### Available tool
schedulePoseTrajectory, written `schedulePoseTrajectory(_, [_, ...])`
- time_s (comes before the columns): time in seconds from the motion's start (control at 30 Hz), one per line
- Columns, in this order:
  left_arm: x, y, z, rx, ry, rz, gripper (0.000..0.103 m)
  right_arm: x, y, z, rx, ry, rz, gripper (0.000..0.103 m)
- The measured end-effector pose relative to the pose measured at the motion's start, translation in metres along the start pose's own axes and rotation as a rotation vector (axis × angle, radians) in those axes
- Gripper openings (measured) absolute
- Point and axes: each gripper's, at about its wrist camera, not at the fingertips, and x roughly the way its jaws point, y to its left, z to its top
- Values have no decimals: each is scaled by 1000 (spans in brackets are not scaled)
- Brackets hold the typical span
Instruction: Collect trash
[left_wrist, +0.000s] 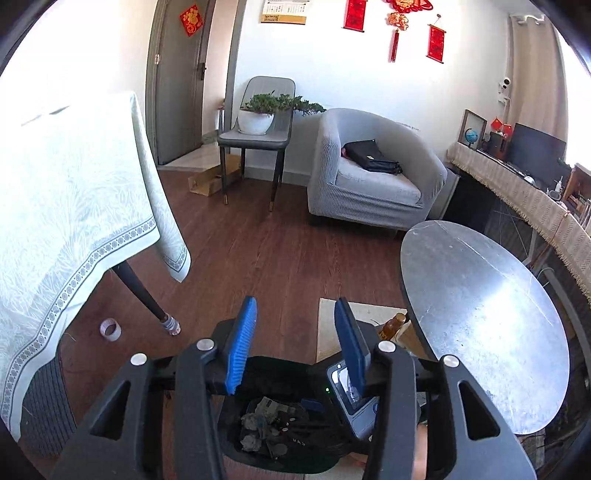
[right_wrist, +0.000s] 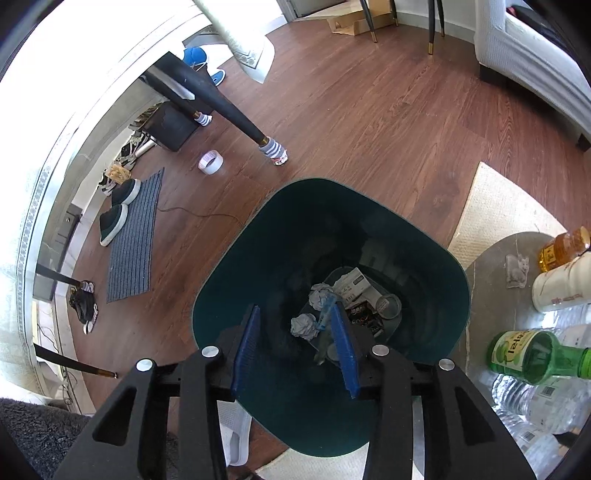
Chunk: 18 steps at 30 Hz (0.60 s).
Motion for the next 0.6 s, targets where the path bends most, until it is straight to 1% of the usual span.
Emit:
schedulePoseTrajectory(0.03, [-3,-1,1,12,-11,3,50,-2,3,0,-12,-1,-5,41])
schedulePoseTrajectory(0.1, [-12,-6,4,34,-41,4,56,-7,11,0,-35,-10,-16,41])
schedulePoseTrajectory(0.17, [-21,-9,6,41,-63,3,58,-15,19,1,-51,-27,-20,41])
schedulePoseTrajectory(0.23, [-31,-10,9,47,-84,-6,60,-26,28,2,-71,-53,-19,41])
schedulePoseTrajectory(0.27, [-34,-11,10,51,-96,-3,63,-32,33,3,-87,-65,-26,41])
schedulePoseTrajectory(0.33, [-41,-10,12,54,-121,4,64,-51,45,5,-123,-103,-40,43])
schedulePoseTrajectory(0.37, [-44,-10,14,50,-129,2,65,-61,50,5,-137,-128,-40,47])
schedulePoseTrajectory(0.47, [-51,-6,16,22,-146,-5,72,-95,61,5,-168,-198,-61,50])
schedulePoseTrajectory(0.5, [-53,-4,18,17,-142,-5,72,-106,62,4,-172,-221,-73,55])
schedulePoseTrajectory(0.53, [-56,-4,20,16,-146,-3,72,-119,61,2,-170,-248,-87,58])
schedulePoseTrajectory(0.57, [-60,-4,22,18,-154,-1,75,-131,59,0,-163,-270,-98,61])
schedulePoseTrajectory(0.6, [-61,-5,23,20,-161,3,78,-142,57,-2,-153,-292,-104,62])
